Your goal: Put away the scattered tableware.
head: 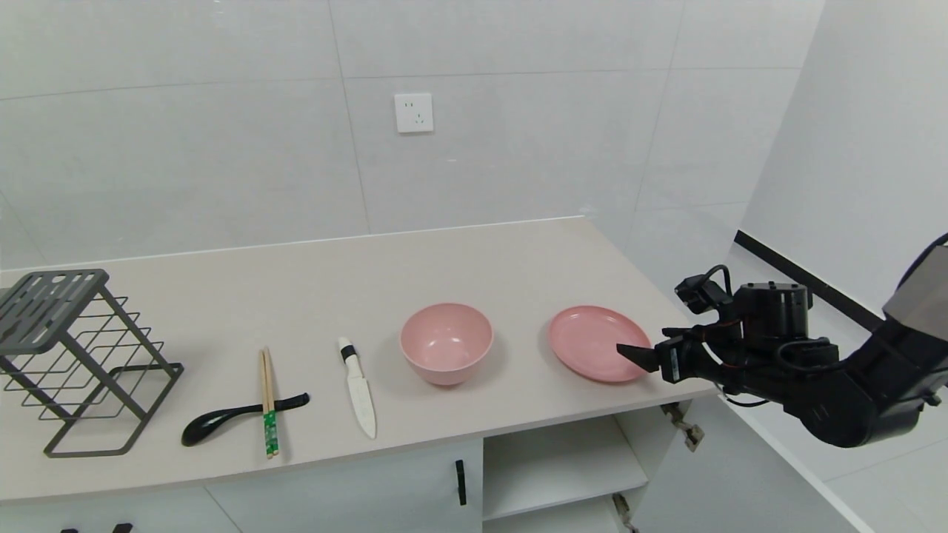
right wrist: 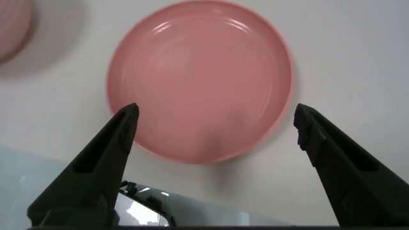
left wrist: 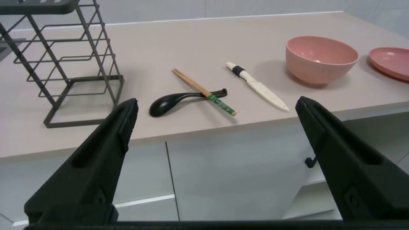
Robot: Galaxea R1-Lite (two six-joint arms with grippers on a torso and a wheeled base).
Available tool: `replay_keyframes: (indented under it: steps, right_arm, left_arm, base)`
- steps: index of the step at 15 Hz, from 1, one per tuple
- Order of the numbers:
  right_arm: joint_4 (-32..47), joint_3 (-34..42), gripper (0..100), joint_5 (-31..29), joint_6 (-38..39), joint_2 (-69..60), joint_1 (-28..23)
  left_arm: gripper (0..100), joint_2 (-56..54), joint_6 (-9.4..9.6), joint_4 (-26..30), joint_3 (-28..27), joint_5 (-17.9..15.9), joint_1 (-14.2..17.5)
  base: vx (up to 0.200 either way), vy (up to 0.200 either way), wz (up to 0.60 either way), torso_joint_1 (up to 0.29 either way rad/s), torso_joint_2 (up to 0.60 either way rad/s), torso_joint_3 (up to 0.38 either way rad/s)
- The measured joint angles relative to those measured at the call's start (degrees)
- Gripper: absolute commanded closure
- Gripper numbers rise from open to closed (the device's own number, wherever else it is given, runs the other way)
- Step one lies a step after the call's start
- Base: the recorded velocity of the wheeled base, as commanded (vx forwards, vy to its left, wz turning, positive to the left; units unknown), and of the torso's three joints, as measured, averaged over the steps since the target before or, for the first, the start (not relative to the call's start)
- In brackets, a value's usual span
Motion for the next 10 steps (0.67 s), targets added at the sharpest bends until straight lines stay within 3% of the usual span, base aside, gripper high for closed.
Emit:
replay_keyframes:
  steps: [10]
  right_arm:
    - [-0.1, -7.8, 0, -2.8, 1.7, 7.8, -1.2]
  left_arm:
    - [0, 0.0, -0.02, 0.0, 0.0, 0.0, 0.0]
  base:
    - [0.000, 0.000, 0.00, 0.000, 0.00, 0.000]
